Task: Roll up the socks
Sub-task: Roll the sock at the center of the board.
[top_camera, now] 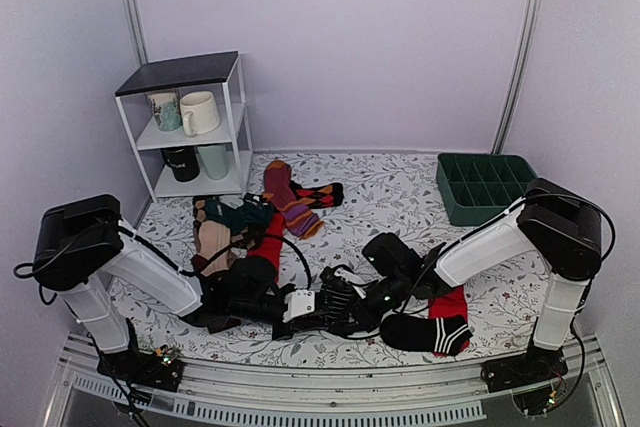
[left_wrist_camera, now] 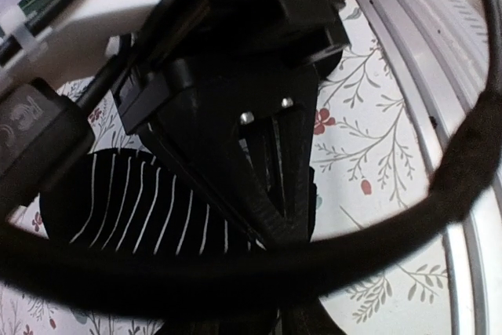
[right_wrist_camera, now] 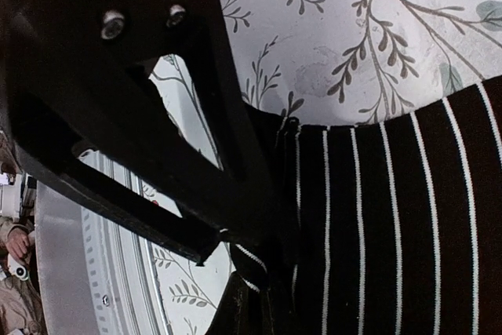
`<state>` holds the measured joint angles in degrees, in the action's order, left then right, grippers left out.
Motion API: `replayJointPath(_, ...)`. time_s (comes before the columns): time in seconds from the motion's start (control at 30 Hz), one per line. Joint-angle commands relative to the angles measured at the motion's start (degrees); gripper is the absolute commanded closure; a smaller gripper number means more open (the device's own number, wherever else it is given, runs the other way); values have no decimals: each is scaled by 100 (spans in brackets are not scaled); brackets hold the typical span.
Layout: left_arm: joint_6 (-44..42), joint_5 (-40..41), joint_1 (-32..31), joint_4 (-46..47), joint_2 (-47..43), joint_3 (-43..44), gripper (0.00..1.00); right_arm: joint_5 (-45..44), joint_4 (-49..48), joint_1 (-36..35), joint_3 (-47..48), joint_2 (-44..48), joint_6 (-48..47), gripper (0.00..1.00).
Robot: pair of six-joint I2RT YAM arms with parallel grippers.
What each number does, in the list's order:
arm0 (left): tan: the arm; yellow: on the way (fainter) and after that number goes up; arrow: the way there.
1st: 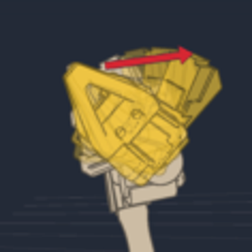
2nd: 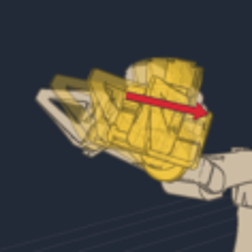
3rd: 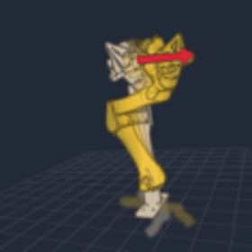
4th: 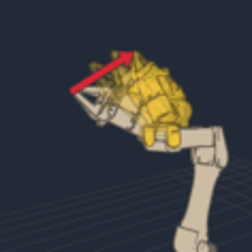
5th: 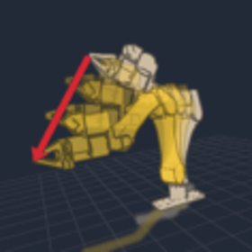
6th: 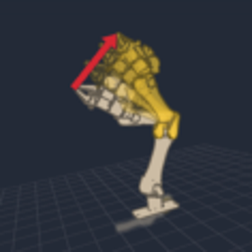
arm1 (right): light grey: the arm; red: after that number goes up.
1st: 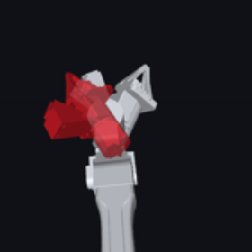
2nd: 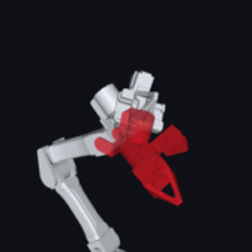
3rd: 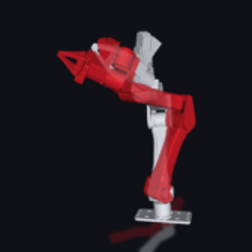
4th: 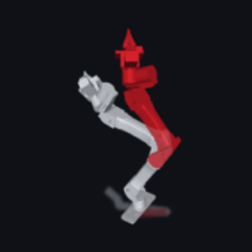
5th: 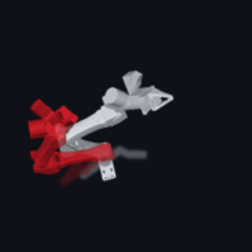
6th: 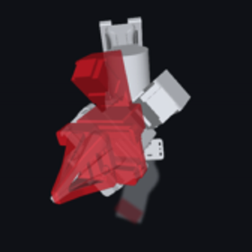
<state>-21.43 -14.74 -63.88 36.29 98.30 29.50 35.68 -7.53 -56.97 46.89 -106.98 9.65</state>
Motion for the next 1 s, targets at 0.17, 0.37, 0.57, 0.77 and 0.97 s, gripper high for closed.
replayJointPath(0.17,-97,215,-73,-192,247,66,71,-92,1314,130,-187,-656,2,96)
replayJointPath(0.37,-62,234,-77,-254,359,137,76,9,1330,165,-159,-717,-25,96)
replayJointPath(0.57,26,119,-79,-286,360,100,85,53,1362,212,-131,-766,-29,96)
replayJointPath(0.77,114,-75,-70,-582,407,238,100,3,1431,226,-51,-775,-80,95)
replayJointPath(0.97,511,-460,-32,-1058,380,341,100,-187,1211,229,-30,-454,-64,85)
